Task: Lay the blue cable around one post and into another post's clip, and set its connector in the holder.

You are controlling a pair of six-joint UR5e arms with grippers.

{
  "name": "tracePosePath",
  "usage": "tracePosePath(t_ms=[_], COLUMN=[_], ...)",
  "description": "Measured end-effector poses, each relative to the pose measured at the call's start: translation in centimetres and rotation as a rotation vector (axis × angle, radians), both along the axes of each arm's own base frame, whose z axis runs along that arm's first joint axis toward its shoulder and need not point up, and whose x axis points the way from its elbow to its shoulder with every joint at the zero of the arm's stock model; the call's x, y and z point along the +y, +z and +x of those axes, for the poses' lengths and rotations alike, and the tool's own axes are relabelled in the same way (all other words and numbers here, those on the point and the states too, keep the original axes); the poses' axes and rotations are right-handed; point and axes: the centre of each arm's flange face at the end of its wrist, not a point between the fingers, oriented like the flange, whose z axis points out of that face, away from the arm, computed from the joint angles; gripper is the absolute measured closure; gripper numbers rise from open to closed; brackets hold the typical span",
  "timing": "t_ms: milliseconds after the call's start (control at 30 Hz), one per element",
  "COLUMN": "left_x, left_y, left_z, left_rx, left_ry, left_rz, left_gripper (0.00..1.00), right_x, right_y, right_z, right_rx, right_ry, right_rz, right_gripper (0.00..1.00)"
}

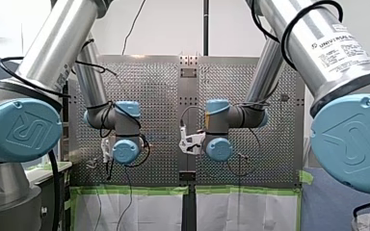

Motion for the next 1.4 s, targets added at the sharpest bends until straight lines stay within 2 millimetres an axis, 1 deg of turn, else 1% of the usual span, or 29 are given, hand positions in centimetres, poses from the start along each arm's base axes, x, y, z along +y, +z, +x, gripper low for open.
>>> tracePosePath(t_ms=[300,500,600,733,933,1033,1200,1400], left_x=[0.2,1.4,1.7,1.7,1.7,1.7,1.7,1.6], left_y=[0.1,-0.3,-0.6,-0.7,-0.7,-0.7,-0.6,0.5], left_z=[0.0,-0.7,-1.2,-1.5,-1.5,-1.5,-1.6,-1.8], left_rx=[0.001,0.025,0.038,0.043,0.044,0.044,0.042,0.035], left_ry=[0.0,-0.009,-0.026,-0.037,-0.04,-0.04,-0.041,-0.038], left_rz=[-0.002,0.007,0.014,0.017,0.017,0.017,0.009,-0.029], left_gripper=[1.0,1.0,1.0,1.0,1.0,1.0,1.0,1.0], right_x=[0.0,0.9,1.5,3.1,5.8,6.6,6.9,7.4], right_y=[0.0,-1.2,-2.0,-3.5,-4.0,-4.0,-4.0,-3.0], right_z=[0.1,1.4,2.4,3.5,4.7,5.0,5.0,3.7], right_rx=[0.0,-0.005,-0.007,0.006,0.017,0.019,0.019,0.007], right_ry=[0.0,0.0,0.0,-0.003,0.02,0.034,0.035,0.002], right_rz=[0.002,0.043,0.072,0.113,0.125,0.126,0.129,0.159], right_gripper=[1.0,1.0,1.0,1.0,1.0,1.0,1.0,1.0])
